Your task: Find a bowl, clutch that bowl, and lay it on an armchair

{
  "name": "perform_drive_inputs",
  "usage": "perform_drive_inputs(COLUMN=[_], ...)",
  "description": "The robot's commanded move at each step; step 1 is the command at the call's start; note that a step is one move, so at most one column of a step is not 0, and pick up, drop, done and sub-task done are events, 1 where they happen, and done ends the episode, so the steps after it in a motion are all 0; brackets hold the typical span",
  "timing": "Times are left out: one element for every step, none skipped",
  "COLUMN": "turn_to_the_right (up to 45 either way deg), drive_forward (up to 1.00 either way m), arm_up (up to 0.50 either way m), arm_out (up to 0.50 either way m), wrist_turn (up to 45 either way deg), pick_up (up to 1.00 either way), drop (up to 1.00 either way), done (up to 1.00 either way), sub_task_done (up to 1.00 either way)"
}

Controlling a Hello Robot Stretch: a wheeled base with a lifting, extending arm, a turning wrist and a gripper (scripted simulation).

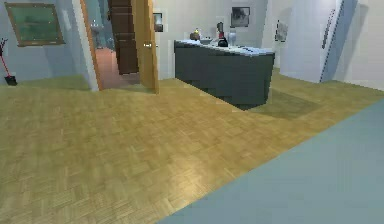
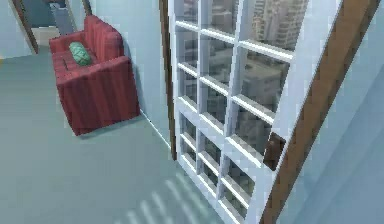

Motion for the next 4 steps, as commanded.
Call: perform_drive_inputs(turn_to_the_right=[0.0,0.0,0.0,-6.0], drive_forward=[1.00,1.00,1.00,0.00], arm_up=[0.00,0.00,0.00,0.00], arm_out=[0.00,0.00,0.00,0.00], wrist_turn=[0.0,0.0,0.0,0.0], pick_up=[0.00,0.00,0.00,0.00], drop=[0.00,0.00,0.00,0.00], done=[0.00,0.00,0.00,0.00], sub_task_done=[0.00,0.00,0.00,0.00])
